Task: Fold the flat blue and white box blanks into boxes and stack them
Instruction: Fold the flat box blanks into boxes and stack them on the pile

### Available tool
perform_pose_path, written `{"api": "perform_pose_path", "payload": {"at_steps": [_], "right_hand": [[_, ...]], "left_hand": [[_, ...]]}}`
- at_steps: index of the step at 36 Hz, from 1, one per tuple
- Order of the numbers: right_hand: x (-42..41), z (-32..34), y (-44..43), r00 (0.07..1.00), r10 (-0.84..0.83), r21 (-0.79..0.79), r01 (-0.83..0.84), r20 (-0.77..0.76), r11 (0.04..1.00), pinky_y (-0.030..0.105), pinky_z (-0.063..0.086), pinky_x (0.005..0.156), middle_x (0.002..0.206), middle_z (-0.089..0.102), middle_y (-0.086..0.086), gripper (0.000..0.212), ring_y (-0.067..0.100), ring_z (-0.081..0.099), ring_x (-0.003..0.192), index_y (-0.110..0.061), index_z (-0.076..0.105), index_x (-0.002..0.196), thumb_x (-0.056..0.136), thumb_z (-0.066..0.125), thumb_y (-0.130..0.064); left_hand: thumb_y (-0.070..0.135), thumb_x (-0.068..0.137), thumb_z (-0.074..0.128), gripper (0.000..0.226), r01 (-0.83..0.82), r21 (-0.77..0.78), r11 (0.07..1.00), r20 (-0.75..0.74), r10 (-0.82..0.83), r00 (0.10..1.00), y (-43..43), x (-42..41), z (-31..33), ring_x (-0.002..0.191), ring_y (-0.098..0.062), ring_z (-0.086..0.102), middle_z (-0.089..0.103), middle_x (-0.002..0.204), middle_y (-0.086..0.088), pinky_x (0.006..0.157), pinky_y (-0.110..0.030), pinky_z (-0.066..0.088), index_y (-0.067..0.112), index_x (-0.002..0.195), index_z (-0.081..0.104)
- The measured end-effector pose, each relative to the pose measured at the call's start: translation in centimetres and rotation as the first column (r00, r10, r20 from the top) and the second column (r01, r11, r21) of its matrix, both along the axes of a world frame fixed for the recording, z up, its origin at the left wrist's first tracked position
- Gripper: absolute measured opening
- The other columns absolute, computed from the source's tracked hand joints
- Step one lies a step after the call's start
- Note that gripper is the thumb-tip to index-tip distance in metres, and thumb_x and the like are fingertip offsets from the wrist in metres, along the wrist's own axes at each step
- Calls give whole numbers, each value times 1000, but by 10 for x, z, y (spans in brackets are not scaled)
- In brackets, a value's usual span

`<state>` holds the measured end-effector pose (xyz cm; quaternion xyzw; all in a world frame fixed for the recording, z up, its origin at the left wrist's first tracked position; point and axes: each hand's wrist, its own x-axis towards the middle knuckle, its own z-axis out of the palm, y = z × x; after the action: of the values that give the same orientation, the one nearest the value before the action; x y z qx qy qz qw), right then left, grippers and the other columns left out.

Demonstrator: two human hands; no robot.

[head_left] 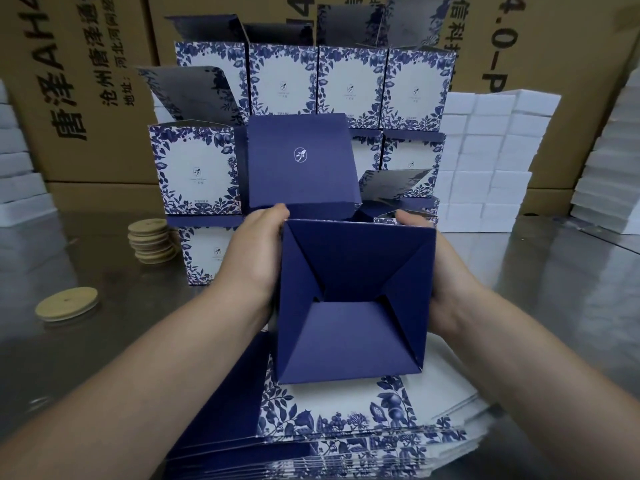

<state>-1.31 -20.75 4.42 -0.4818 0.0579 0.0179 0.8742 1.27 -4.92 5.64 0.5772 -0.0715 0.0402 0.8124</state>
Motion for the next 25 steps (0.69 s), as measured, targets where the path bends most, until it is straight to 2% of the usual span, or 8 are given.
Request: {"api": "perform_pose_path", "payload": {"at_steps": [4,7,10,12,15,19,22,25], "right_hand": [[-4,5,2,1000,-9,2,9,21,1000,18,46,41,49,62,2,52,16,58,39,-16,63,42,86,49,-39],[-9,10,2,999,-34,-2,34,39,999,18,46,40,48,60,2,46,16,55,36,-16,61,42,82,51,-35],[-13,14,2,997,-33,-13,34,67,999,15,45,43,52,60,2,33,16,54,39,-15,61,52,79,50,-31],[-15,17,1,994,-19,-17,21,110,1000,14,45,43,52,60,3,36,15,54,39,-15,62,49,79,48,-30],[-23,27,1,983,2,-58,9,181,998,13,45,43,54,63,4,42,14,56,40,-15,65,46,80,48,-31],[-31,33,2,978,-12,-91,31,207,995,15,46,46,65,68,4,31,15,59,46,-15,67,61,82,51,-33],[-36,35,5,981,-18,-100,38,193,994,15,47,47,68,68,3,26,14,59,49,-16,64,73,83,51,-35],[-37,37,8,979,-17,-61,30,203,998,15,47,46,65,67,3,26,14,60,48,-15,63,76,86,50,-35]], "left_hand": [[25,91,50,29,126,-6,992,-25,-126,992,-1,-6,1,49,-13,49,53,54,3,49,-19,37,20,62,51],[29,89,48,38,238,-65,969,-76,-243,967,0,-12,3,36,-13,48,51,44,1,40,-11,37,21,53,54],[33,86,50,44,253,-74,965,-70,-258,963,2,-12,5,33,-12,46,49,43,1,40,-10,37,20,44,53],[34,86,51,48,251,-70,966,-49,-254,966,3,-12,7,33,-11,46,49,43,1,40,-10,36,20,40,53],[34,87,50,32,263,-70,962,11,-263,965,5,-14,10,39,-11,51,55,50,1,42,-11,39,21,58,57],[36,86,51,17,274,-70,959,39,-272,962,8,-15,13,55,-12,56,60,77,-2,53,-18,43,20,90,56],[33,87,50,18,282,-84,956,95,-274,957,9,-14,13,50,-10,56,61,66,1,48,-13,43,22,76,58],[36,88,50,42,324,-102,941,117,-312,943,8,-15,13,47,-11,59,64,60,1,46,-14,45,21,52,66]]}}
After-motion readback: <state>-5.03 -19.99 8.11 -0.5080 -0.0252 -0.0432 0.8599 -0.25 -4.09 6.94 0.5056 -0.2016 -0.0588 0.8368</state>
